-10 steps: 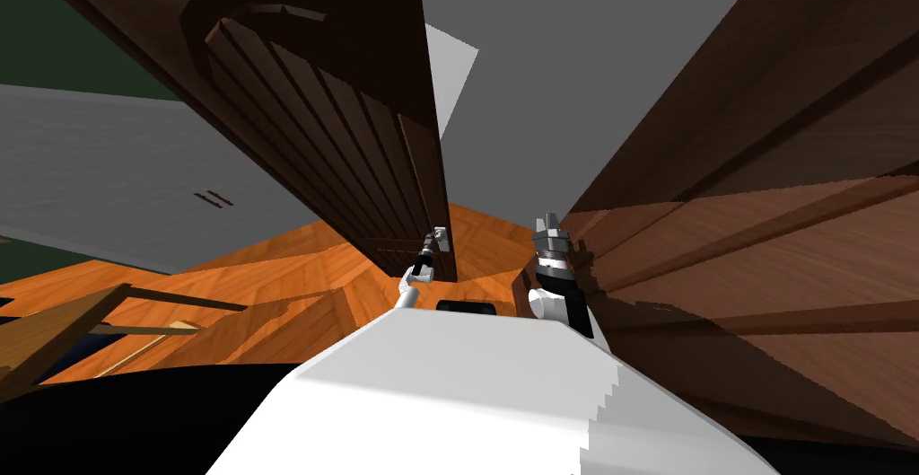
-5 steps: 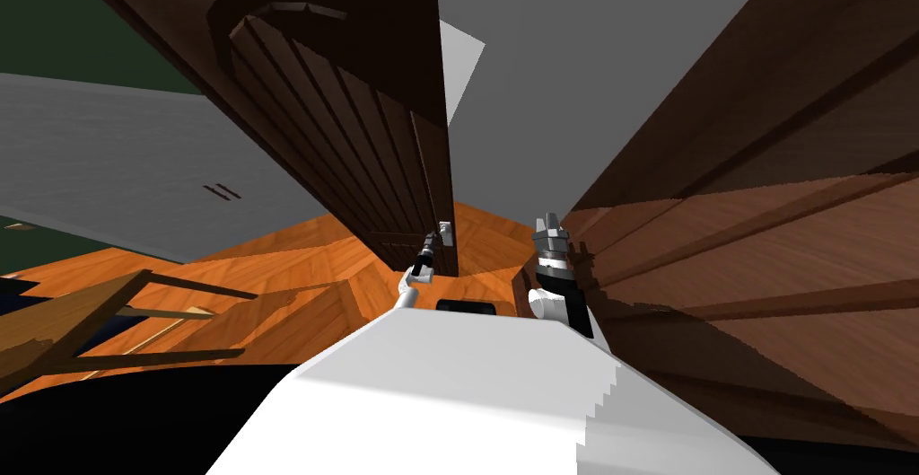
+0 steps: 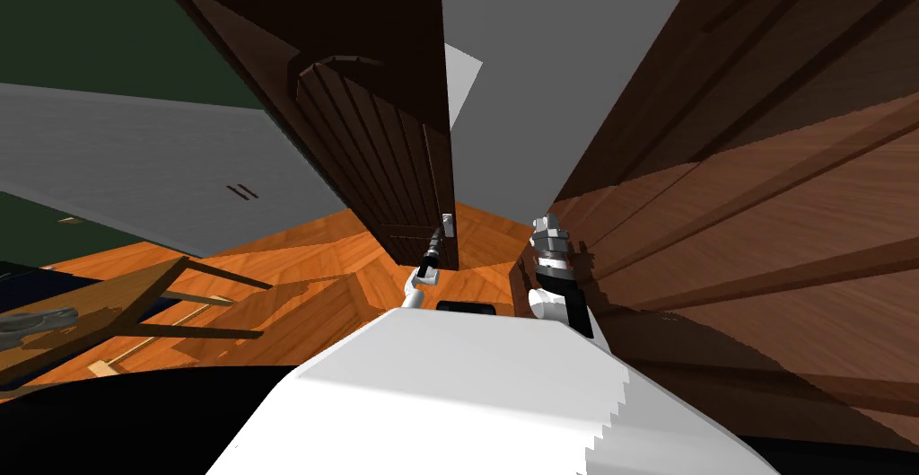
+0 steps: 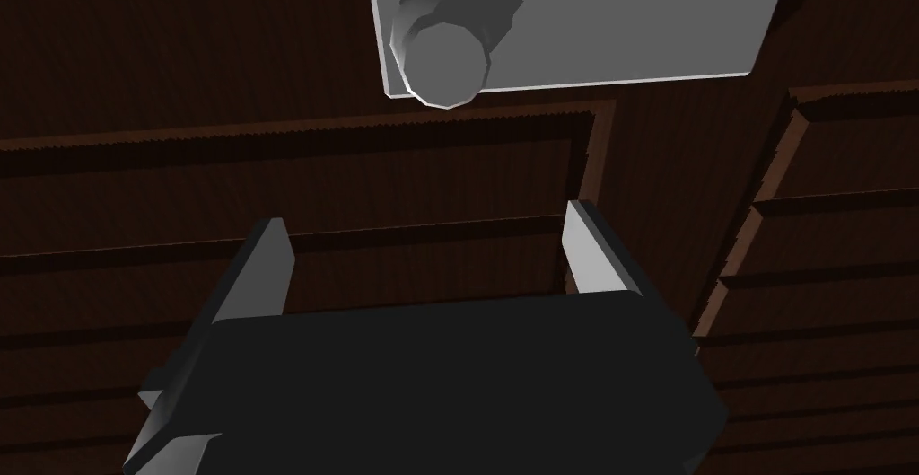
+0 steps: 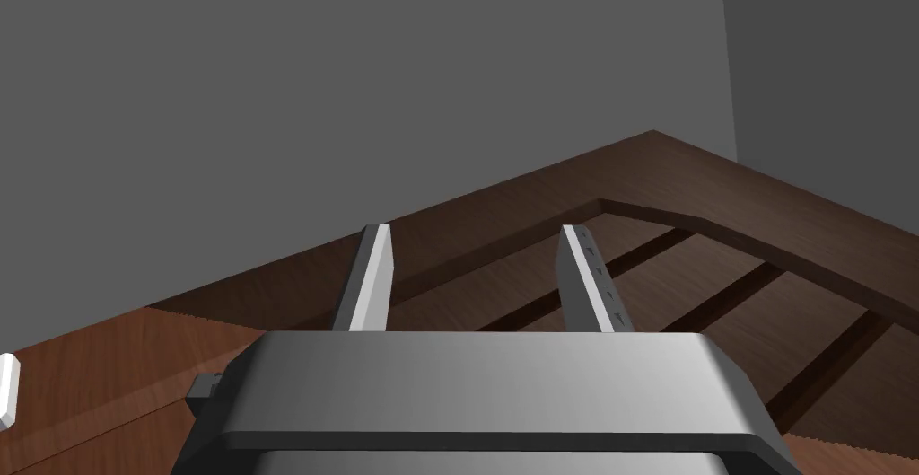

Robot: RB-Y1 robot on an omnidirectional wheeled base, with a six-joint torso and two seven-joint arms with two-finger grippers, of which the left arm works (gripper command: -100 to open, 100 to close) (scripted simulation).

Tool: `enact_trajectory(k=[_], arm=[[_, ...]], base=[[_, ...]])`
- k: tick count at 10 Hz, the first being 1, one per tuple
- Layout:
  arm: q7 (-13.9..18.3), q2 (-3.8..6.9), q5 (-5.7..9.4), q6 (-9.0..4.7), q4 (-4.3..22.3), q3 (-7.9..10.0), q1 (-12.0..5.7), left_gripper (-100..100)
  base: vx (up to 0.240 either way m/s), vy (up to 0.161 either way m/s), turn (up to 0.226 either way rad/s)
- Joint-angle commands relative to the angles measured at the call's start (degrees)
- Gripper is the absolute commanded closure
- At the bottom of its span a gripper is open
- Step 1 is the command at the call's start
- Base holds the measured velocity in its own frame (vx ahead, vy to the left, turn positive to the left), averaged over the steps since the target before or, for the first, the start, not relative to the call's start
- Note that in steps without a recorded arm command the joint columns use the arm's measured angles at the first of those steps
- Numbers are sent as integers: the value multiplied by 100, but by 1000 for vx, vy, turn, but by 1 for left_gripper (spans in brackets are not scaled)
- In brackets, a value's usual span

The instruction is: Push the door open

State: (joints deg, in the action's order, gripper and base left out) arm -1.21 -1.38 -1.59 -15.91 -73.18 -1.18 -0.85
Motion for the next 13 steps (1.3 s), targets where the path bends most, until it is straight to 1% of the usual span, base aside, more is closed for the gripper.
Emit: enact_trajectory(k=[1,3,4,5,6,7,8,9,13], arm=[[-5,161,1,-27,26,17,-12,-100],[-12,270,3,-65,63,41,-29,-100],[-15,288,4,-87,84,55,-39,-100],[-21,260,5,-119,115,75,-53,-100],[-25,207,6,-139,134,87,-62,-100],[-30,64,8,-169,163,107,-76,-100],[-30,132,6,-145,159,101,-85,-100],[-30,132,6,-145,159,101,-85,100],[-30,132,6,-145,159,101,-85,100]], base=[[62,-13,-25],[184,-42,-13],[224,-14,-16],[244,-28,-27],[239,-36,-16],[230,-38,-23],[105,-18,-3],[-12,2,7],[-27,4,-2]])
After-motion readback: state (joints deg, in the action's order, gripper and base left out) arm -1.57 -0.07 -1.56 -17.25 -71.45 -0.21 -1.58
